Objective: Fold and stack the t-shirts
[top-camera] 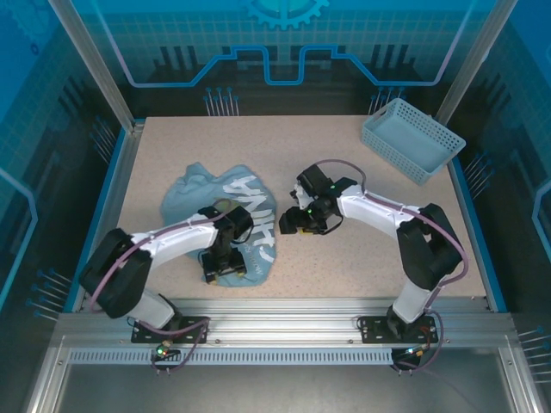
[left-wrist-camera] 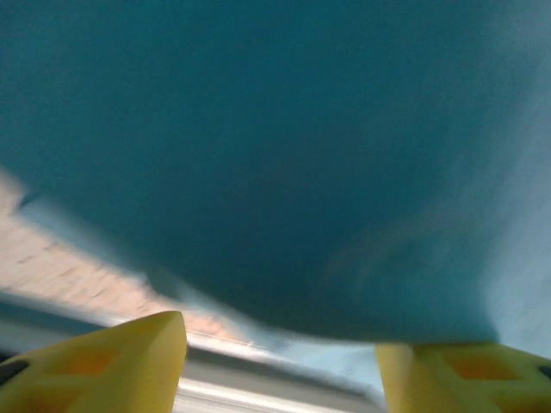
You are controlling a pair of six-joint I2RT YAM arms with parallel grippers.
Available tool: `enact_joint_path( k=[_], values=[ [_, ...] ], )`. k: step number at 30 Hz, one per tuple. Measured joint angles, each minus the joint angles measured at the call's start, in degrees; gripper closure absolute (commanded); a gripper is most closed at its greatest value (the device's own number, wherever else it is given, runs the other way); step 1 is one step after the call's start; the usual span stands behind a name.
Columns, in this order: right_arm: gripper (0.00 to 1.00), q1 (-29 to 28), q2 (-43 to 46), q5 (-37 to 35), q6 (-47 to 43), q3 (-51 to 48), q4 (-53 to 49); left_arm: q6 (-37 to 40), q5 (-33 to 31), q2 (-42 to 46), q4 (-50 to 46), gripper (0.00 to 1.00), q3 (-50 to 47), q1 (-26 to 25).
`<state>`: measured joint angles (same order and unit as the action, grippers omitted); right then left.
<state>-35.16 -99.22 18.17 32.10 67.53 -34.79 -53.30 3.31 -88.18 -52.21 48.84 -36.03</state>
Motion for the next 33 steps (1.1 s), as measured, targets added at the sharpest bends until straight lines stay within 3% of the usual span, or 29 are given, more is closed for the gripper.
enact_joint_path(
  k=[1, 7, 15, 23, 28, 33],
  values=[
    [0.35, 0.0, -0.4, 0.3, 0.3, -0.2, 0.0, -0.6, 0.2, -1.5, 2.0, 1.00, 0.0, 0.0],
    [0.39, 0.9, -0.8, 0.8, 3.1, -1.6, 1.0, -1.8, -0.3, -1.6, 5.3, 1.00, 7.7, -0.5],
    [0.43, 12.2, 8.3, -2.4, 8.1, -3.8, 1.2, 4.5, -0.9, -1.1, 0.9, 1.00, 44.8, -0.7],
    [0.44, 18.3, 19.6, -6.2, 13.6, -3.7, -0.7, 7.6, -0.5, -5.6, -6.8, 1.00, 67.6, -2.1],
    [0.37, 17.9, 21.5, -4.6, 19.2, -5.2, 1.4, 9.2, -2.6, -2.6, -12.1, 1.00, 66.9, -2.1],
    [0.24, 16.5, 19.7, 0.5, 30.3, -12.0, 6.3, 9.2, -3.9, 7.4, -13.0, 1.00, 47.1, -0.8]
  ],
)
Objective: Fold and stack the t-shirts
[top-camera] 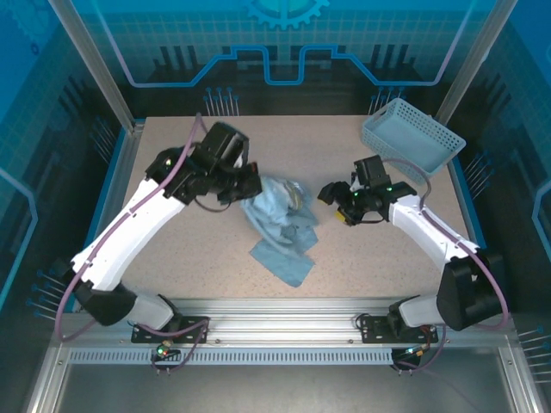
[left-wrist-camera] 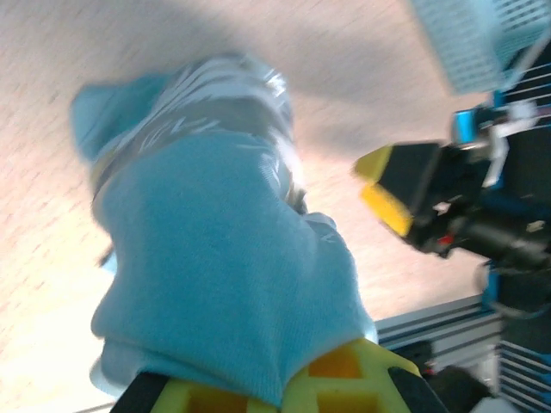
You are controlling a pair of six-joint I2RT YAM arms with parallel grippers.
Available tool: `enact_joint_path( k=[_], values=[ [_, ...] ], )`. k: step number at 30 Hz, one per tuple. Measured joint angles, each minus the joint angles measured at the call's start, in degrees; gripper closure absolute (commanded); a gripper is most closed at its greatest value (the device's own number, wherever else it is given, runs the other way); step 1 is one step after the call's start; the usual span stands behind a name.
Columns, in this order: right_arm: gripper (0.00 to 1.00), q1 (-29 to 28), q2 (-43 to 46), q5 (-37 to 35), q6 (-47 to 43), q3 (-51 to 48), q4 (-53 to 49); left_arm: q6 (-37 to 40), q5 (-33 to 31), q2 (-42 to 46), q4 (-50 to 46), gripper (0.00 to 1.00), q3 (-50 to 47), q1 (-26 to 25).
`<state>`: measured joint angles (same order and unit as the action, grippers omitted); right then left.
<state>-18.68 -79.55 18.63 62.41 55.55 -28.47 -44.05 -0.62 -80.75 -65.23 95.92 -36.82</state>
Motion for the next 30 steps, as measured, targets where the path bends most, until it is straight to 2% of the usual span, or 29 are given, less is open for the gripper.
enact_joint_path(
  k=[3, 8, 13, 14, 15, 17, 18, 24, 30],
  values=[
    [0.19, -3.3, -1.4, 2.8, 9.5, -4.9, 3.8, -1.1, 0.0, 3.7, 0.8, 1.00, -9.8, 1.1],
    [0.20, -9.6, -4.3, 4.2, 23.7, -8.7, 11.2, -2.1, 0.1, 5.2, 2.9, 1.00, -14.9, 1.4],
    [0.42, -10.5, -10.9, 3.6, 30.9, -7.5, 19.6, -2.2, 0.5, 6.5, 4.7, 1.00, -16.1, 1.5],
    [0.49, -10.5, -12.5, 3.1, 31.4, -6.6, 20.2, -2.1, 0.5, 6.7, 4.9, 1.00, -16.2, 1.5],
    [0.62, -10.4, -14.1, 2.8, 31.8, -5.5, 20.8, -2.1, 0.5, 6.9, 5.0, 1.00, -16.3, 1.6],
    [0.95, -10.0, -16.0, 2.3, 31.6, -4.0, 21.4, -2.1, 0.7, 7.2, 5.2, 1.00, -16.3, 1.9],
    [1.00, -9.6, -16.3, 1.5, 31.5, -3.6, 21.5, -2.1, 0.7, 7.3, 5.2, 1.00, -16.2, 2.2],
    [1.00, -3.1, -10.3, -5.5, 22.4, 1.3, 14.1, -0.4, 0.7, 7.3, 5.2, 1.00, -14.3, 4.4],
    [1.00, 3.0, -3.2, -11.6, 4.0, 23.3, 6.6, 4.3, -0.2, 6.1, 7.1, 1.00, -5.7, 7.1]
  ],
)
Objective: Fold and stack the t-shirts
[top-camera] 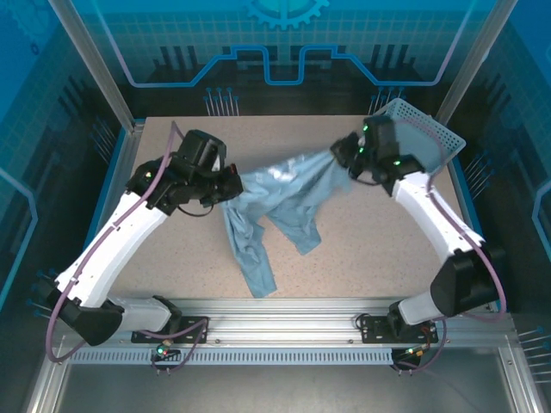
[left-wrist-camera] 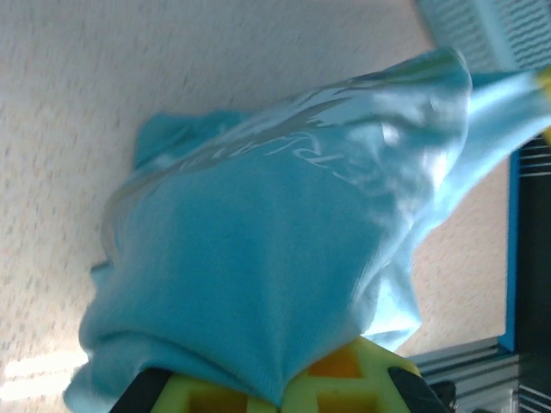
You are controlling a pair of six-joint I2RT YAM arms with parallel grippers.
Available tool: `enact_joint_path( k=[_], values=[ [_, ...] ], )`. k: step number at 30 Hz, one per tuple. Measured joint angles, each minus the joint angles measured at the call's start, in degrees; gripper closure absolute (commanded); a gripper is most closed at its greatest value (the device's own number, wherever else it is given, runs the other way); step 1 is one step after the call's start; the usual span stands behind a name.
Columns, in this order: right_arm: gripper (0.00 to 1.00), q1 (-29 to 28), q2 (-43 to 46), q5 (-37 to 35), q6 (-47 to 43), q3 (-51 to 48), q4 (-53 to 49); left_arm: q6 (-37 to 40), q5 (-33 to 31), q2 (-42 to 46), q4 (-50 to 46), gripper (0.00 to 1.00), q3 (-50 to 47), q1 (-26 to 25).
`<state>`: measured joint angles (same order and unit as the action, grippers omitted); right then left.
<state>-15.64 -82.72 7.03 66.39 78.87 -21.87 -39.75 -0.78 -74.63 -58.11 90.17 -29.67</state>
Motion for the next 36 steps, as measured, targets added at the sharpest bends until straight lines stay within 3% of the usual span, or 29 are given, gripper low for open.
enact_joint_path(
  k=[6, 11, 16, 21, 25, 28, 29, 30, 31, 32, 33, 36],
  values=[
    [1.00, 1.2, 7.5, -2.5, -14.6, 11.3, -3.9, 4.5, -0.9, 1.1, 6.7, 1.00, 4.2, 0.5],
    [1.00, 1.4, 16.0, -4.5, -22.6, 11.6, -5.2, 6.5, 4.4, 10.2, 18.3, 0.96, -3.0, 0.5],
    [1.00, 1.4, 23.8, -6.6, -26.3, 11.6, -5.1, 6.7, 10.5, 18.8, 28.7, 0.96, -7.1, 0.1],
    [1.00, 1.5, 24.5, -7.8, -27.0, 12.8, -3.3, 6.4, 12.0, 17.3, 34.2, 0.95, -4.5, 0.0],
    [1.00, 2.1, 16.4, -8.4, -27.0, 17.0, -2.6, 5.1, 8.2, 8.3, 32.2, 1.00, 2.2, 0.5],
    [1.00, 2.4, 5.3, -8.1, -27.0, 22.2, -2.6, 1.3, 5.4, -0.3, 28.7, 1.00, 6.1, 5.5],
    [0.97, 2.6, 0.8, -7.8, -27.0, 24.5, -2.8, -0.5, 5.5, -3.0, 28.3, 1.00, 6.1, 8.3],
    [0.84, 2.8, -3.9, -7.1, -27.0, 26.9, -3.1, -2.2, 6.1, -6.0, 27.9, 1.00, 6.1, 11.3],
    [0.66, 3.1, -9.3, -6.2, -27.0, 30.0, -3.8, -3.7, 6.8, -9.5, 27.9, 0.86, 6.1, 14.2],
    [0.53, 3.3, -15.3, -5.0, -27.0, 34.0, -5.0, -4.8, 7.6, -13.2, 28.0, 0.69, 6.2, 16.9],
    [0.48, 3.4, -20.5, -4.1, -27.1, 37.9, -6.4, -5.4, 8.4, -16.9, 27.9, 0.60, 6.6, 19.2],
    [0.41, 3.7, -37.1, -2.2, -28.3, 52.4, -13.3, -5.9, 10.1, -30.2, 26.4, 0.46, 10.2, 24.8]
  ],
)
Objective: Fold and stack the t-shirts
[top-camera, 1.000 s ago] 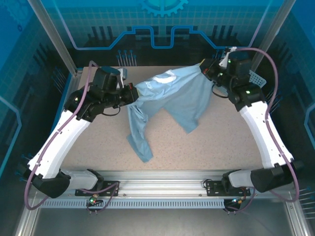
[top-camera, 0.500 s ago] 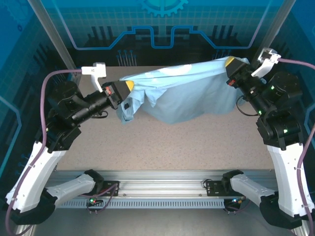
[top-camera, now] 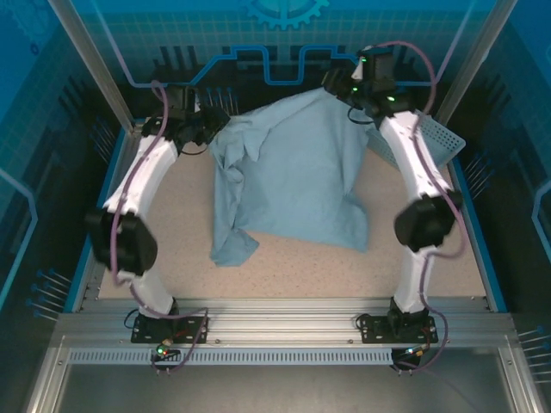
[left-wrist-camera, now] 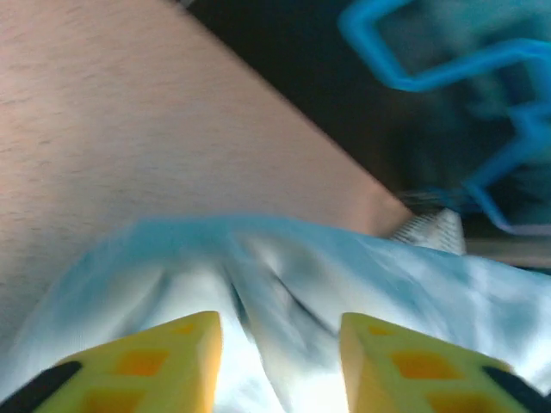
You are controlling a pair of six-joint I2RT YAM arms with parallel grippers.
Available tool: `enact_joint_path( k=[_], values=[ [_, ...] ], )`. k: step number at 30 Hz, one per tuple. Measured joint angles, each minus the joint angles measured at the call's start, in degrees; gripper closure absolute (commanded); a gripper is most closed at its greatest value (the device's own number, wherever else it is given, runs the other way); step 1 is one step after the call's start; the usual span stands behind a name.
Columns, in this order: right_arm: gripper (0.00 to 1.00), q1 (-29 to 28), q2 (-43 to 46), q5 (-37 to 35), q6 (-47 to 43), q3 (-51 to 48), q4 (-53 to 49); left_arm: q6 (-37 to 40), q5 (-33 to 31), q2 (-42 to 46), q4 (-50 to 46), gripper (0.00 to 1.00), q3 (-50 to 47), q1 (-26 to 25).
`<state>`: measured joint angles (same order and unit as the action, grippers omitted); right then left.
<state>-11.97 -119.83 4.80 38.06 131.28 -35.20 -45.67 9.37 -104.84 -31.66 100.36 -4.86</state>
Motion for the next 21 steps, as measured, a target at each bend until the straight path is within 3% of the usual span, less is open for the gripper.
enact_joint_path(
  k=[2, 5, 9, 15, 18, 21],
  values=[
    [0.39, 0.0, -7.2, 0.2, -0.8, 5.4, -5.2, 0.8, -0.1, -5.6, -2.6, 0.41, 0.5, 2.3],
    [0.40, -0.4, -8.2, 0.1, -1.3, 2.3, -10.3, 2.3, -2.1, -5.9, -8.1, 0.43, -1.5, 3.1],
    [0.46, -1.8, 2.8, 0.0, -0.2, -17.8, -9.1, 4.2, -4.8, 4.9, -13.6, 0.45, -12.8, 0.9],
    [0.51, -5.8, 23.3, 0.4, 4.2, -47.4, -7.7, 1.0, -5.9, 26.1, -21.3, 0.45, -41.1, -5.0],
    [0.51, -7.6, 28.9, 1.8, 6.3, -57.5, -8.3, -1.8, -5.9, 30.6, -24.2, 0.44, -52.0, -4.3],
    [0.49, -7.2, 31.5, 3.3, 7.9, -66.1, -9.4, -3.0, -5.4, 29.9, -24.7, 0.44, -55.6, -4.1]
  ],
)
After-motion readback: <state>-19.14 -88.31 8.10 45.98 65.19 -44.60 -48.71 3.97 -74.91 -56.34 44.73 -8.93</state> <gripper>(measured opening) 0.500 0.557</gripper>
